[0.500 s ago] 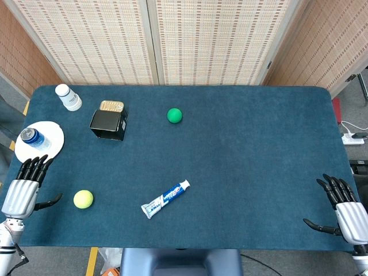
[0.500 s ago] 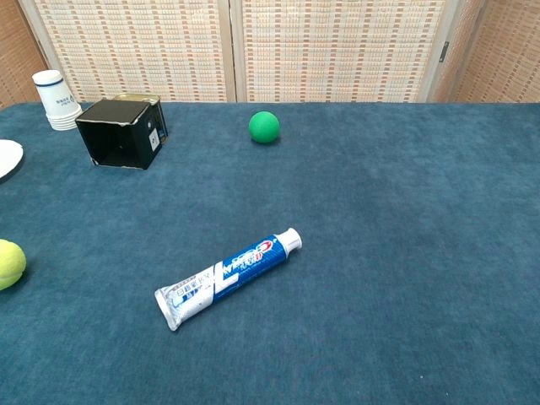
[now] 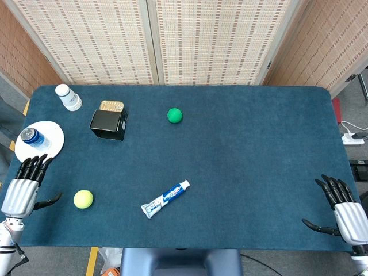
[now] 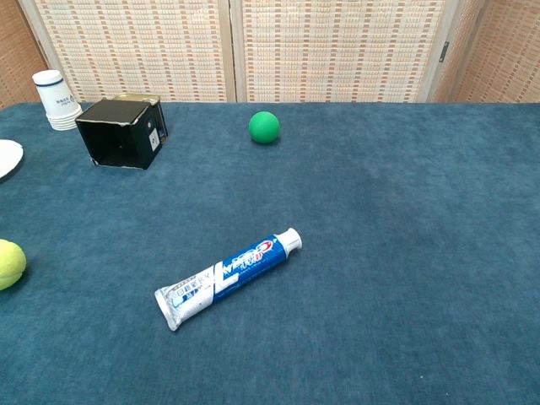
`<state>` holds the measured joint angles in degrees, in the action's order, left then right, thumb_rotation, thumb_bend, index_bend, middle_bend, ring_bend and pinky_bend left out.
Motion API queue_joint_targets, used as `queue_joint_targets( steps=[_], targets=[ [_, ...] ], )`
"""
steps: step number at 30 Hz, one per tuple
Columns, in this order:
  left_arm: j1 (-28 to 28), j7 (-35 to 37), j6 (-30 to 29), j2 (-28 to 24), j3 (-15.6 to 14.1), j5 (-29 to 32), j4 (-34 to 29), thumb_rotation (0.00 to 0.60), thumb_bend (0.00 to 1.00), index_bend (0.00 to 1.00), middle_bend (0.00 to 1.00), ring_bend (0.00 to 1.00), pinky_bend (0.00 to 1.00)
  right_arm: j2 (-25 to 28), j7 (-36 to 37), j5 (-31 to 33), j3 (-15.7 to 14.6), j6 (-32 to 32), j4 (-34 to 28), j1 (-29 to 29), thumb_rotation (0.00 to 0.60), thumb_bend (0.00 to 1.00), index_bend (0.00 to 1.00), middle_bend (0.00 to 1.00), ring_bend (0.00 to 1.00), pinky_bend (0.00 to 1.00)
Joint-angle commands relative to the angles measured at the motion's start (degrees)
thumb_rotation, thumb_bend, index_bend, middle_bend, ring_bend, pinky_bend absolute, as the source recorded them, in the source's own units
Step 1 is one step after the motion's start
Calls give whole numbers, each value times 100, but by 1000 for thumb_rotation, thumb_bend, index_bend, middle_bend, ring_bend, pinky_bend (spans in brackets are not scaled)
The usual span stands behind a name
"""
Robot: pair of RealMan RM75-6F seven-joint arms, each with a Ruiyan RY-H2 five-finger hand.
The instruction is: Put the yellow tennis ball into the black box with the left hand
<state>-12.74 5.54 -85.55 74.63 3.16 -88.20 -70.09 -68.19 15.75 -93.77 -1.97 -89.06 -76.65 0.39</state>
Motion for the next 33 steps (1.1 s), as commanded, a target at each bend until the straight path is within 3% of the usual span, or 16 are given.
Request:
queue_joint_targets(
  steps=[1, 2, 4, 6, 11, 12, 15, 16, 17, 22, 27, 33],
  targets=[
    [31, 232, -363, 188, 84, -158, 338, 321, 190, 571, 502, 467, 617, -1, -84, -4, -3, 67, -22, 37, 516, 0, 91, 0, 0, 0],
    [42, 316, -530, 278, 135, -196, 474, 278, 197, 756, 713, 655, 760, 5, -111, 0, -6, 108, -39, 55, 516, 0, 91, 0, 0, 0],
    [79, 586, -721, 458, 152, -246, 768, 200, 226, 953, 949, 906, 936, 20, -136, 2, -3, 149, -82, 82, 515, 0, 89, 0, 0, 0],
    [85, 879, -801, 524, 105, -338, 968, 191, 260, 1000, 1000, 996, 999, 22, -158, -4, -11, 157, -91, 87, 515, 0, 88, 0, 0, 0],
    [129, 1116, -861, 703, -82, -517, 1510, 209, 281, 1000, 1000, 1000, 1000, 45, -110, 2, -26, 136, -92, 67, 515, 0, 87, 0, 0, 0],
    [152, 1134, -864, 733, -114, -525, 1571, 266, 286, 1000, 1000, 1000, 1000, 47, -90, -8, -32, 114, -84, 58, 515, 0, 87, 0, 0, 0],
    [327, 1301, -905, 804, -336, -611, 1698, 519, 312, 1000, 1000, 1000, 1000, 52, -16, -23, -50, 78, -47, 36, 516, 0, 87, 0, 0, 0],
    [405, 1341, -952, 825, -419, -653, 1753, 577, 334, 1000, 1000, 1000, 1000, 53, -4, -23, -54, 72, -36, 29, 516, 0, 87, 0, 0, 0],
    [542, 1349, -1073, 879, -519, -700, 1871, 599, 362, 1000, 1000, 1000, 1000, 54, 11, -28, -61, 54, -21, 18, 516, 0, 87, 0, 0, 0],
    [1185, 1596, -1548, 1459, -880, -813, 2727, 600, 639, 1000, 1000, 1000, 1000, 34, 82, -63, -62, -83, 49, -37, 515, 0, 85, 0, 0, 0],
    [1424, 2097, -1484, 2421, -935, -759, 4141, 600, 694, 1000, 1000, 1000, 1000, 22, 225, -130, -56, -279, 126, -96, 515, 0, 85, 0, 0, 0],
    [1307, 2240, -1231, 3124, -958, -792, 5080, 600, 709, 1000, 1000, 1000, 1000, 22, 413, -121, -38, -398, 231, -147, 515, 0, 90, 0, 0, 0]
  ],
)
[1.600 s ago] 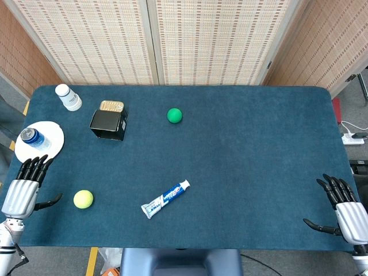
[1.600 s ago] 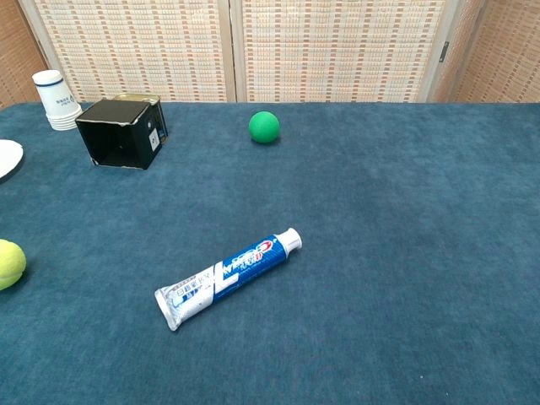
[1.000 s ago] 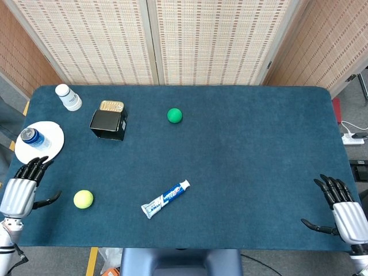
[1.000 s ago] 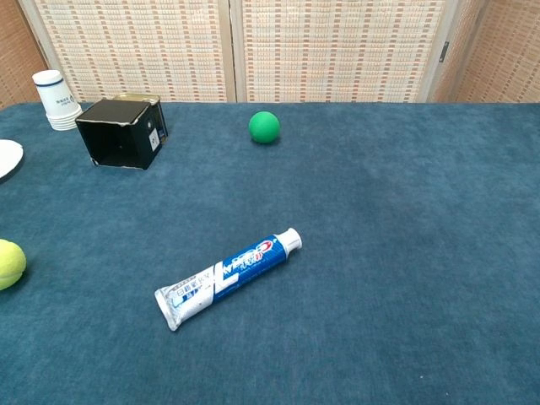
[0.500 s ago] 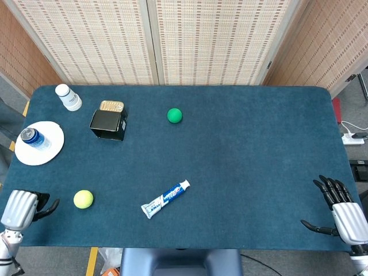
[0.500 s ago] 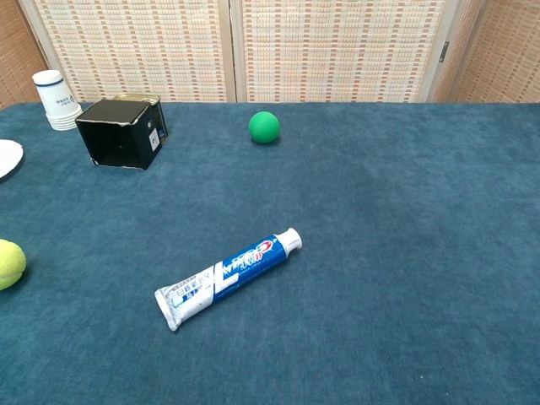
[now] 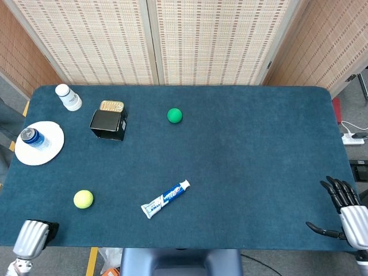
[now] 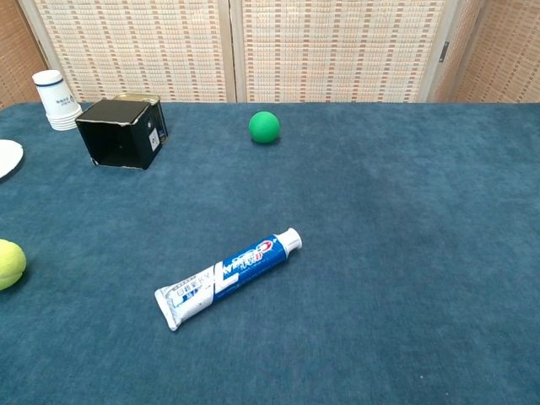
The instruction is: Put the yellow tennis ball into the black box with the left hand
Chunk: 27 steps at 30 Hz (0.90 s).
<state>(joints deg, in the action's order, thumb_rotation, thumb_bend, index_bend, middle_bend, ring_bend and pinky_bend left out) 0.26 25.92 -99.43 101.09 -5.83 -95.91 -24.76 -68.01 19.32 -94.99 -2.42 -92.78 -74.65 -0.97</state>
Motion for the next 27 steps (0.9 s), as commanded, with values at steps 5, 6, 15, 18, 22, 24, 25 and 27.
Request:
queue_joint_targets(
  steps=[5, 6, 15, 18, 22, 24, 25, 27],
  targets=[
    [-127, 183, 272, 822, -19, 4, 974, 600, 713, 1000, 1000, 1000, 1000, 23, 197, 23, 33, -32, 84, -2, 514, 0, 90, 0, 0, 0],
    [-145, 181, 300, 874, -19, 6, 1032, 600, 713, 1000, 1000, 1000, 1000, 24, 209, 21, 34, -30, 90, 2, 516, 0, 91, 0, 0, 0],
    [-389, 304, 638, 1118, -92, -43, 1350, 600, 713, 1000, 1000, 1000, 1000, 24, 209, -13, 13, -41, 101, -6, 515, 0, 90, 0, 0, 0],
    [-474, 348, 686, 1134, -97, -46, 1415, 600, 716, 1000, 1000, 1000, 1000, 18, 200, -7, 18, -36, 103, -4, 516, 0, 90, 0, 0, 0],
    [-611, 293, 725, 1143, -114, -65, 1492, 600, 718, 1000, 1000, 1000, 1000, -4, 114, 1, 20, -15, 85, -1, 515, 0, 87, 0, 0, 0],
    [-664, 297, 761, 1138, -115, -63, 1487, 600, 718, 1000, 1000, 1000, 1000, -7, 110, -12, 12, -29, 89, -8, 516, 0, 85, 0, 0, 0],
    [-686, 292, 773, 1134, -121, -68, 1486, 600, 719, 1000, 1000, 1000, 1000, -9, 108, -12, 12, -34, 92, -12, 515, 0, 85, 0, 0, 0],
    [-722, 282, 800, 1126, -138, -80, 1480, 600, 718, 1000, 1000, 1000, 1000, -11, 116, -16, 9, -42, 99, -18, 516, 0, 85, 0, 0, 0]
  ],
)
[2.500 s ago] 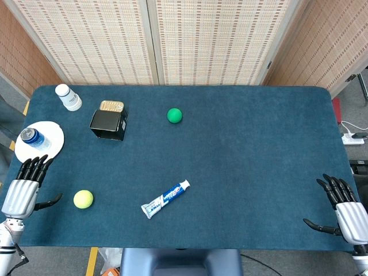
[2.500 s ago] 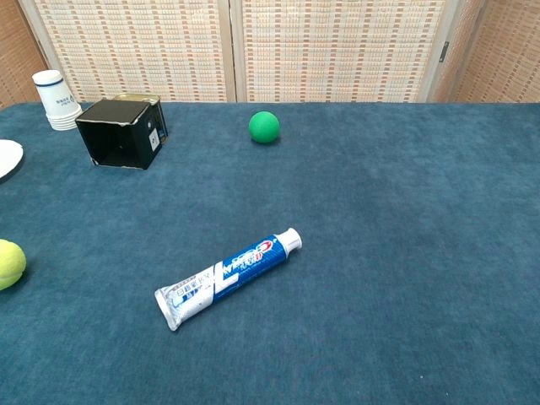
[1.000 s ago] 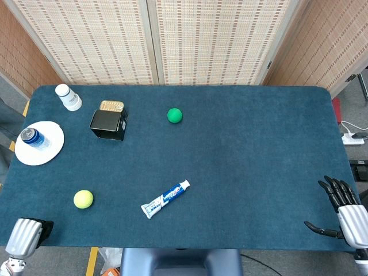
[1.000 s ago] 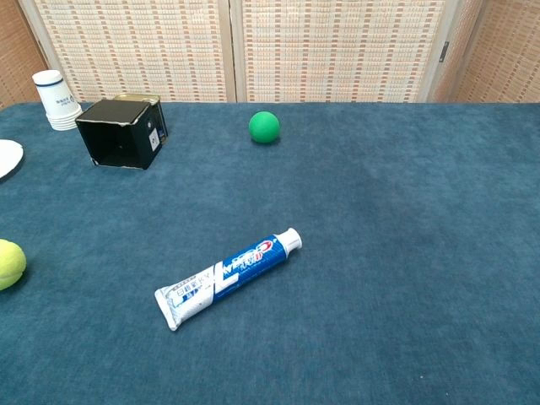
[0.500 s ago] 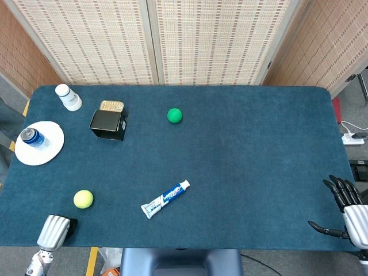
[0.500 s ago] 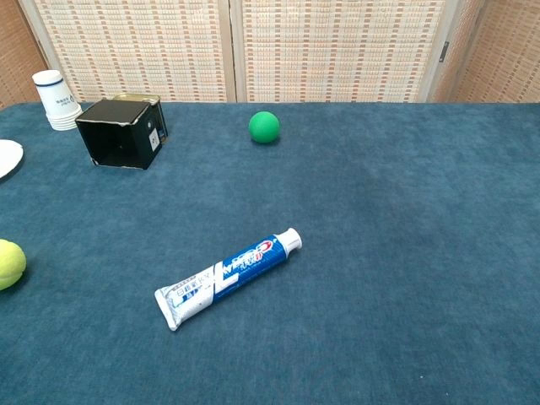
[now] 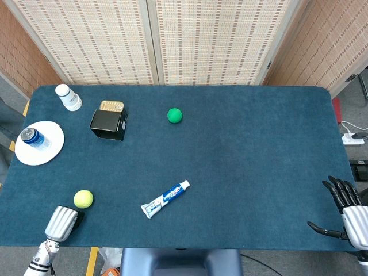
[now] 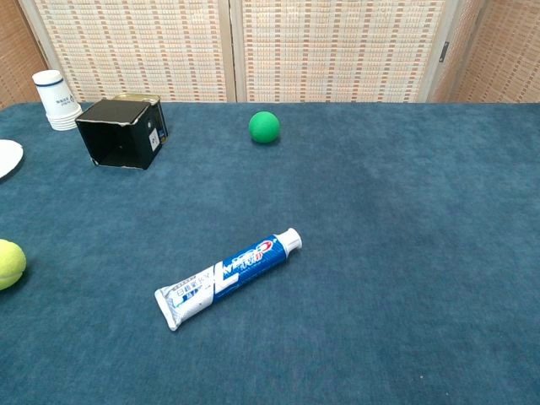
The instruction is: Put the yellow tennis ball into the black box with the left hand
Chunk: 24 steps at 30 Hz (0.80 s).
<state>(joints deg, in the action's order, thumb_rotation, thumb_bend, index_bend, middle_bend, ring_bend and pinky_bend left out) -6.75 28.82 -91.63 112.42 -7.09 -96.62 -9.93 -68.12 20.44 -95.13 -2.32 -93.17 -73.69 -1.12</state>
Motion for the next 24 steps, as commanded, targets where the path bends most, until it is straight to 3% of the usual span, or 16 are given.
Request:
queue_joint_targets(
  steps=[1, 12, 24],
  targets=[
    [-33, -6, 40, -9, -18, -11, -9, 600, 718, 1000, 1000, 1000, 1000, 0, 6, -2, -2, -7, 6, -5, 516, 0, 85, 0, 0, 0],
    [-225, -11, 278, 58, 55, 82, -63, 600, 721, 1000, 1000, 1000, 1000, -10, -24, -12, -16, 23, 15, 1, 515, 0, 85, 0, 0, 0],
    [-872, 137, 873, 70, 187, 191, -318, 600, 726, 1000, 1000, 1000, 1000, -4, -42, 39, 3, 67, -5, 8, 515, 0, 85, 0, 0, 0]
  ],
)
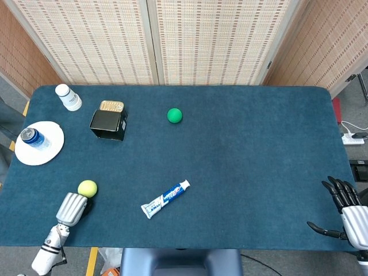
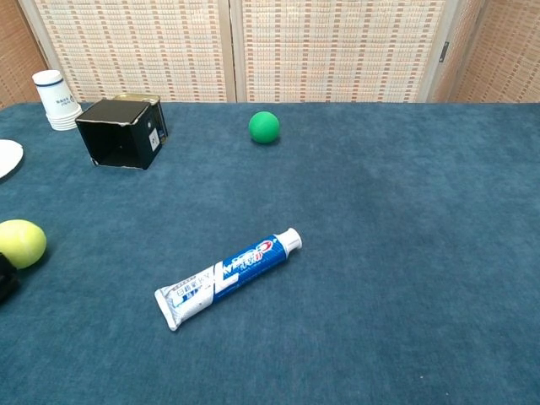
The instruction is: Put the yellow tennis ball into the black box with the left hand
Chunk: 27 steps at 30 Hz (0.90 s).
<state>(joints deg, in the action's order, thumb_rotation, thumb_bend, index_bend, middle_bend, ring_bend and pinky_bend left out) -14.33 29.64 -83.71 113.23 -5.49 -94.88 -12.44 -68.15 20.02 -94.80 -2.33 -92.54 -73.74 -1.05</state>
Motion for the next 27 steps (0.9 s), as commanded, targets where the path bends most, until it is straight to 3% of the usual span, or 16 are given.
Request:
queue_joint_targets(
  steps=[1, 11, 27],
  targets=[
    [-167, 89, 102, -22, 37, 21, -95, 600, 726, 1000, 1000, 1000, 1000, -1, -3, 14, 7, 11, 0, 3, 515, 0, 85, 0, 0, 0],
    [-696, 67, 334, -206, 223, 146, -386, 600, 730, 1000, 1000, 1000, 1000, 36, -43, 130, 48, 192, -83, 64, 516, 0, 83, 0, 0, 0],
    [-1169, -100, 1318, -204, 476, 480, -385, 600, 736, 1000, 1000, 1000, 1000, 57, -22, 152, 51, 234, -79, 70, 515, 0, 80, 0, 0, 0]
  ],
)
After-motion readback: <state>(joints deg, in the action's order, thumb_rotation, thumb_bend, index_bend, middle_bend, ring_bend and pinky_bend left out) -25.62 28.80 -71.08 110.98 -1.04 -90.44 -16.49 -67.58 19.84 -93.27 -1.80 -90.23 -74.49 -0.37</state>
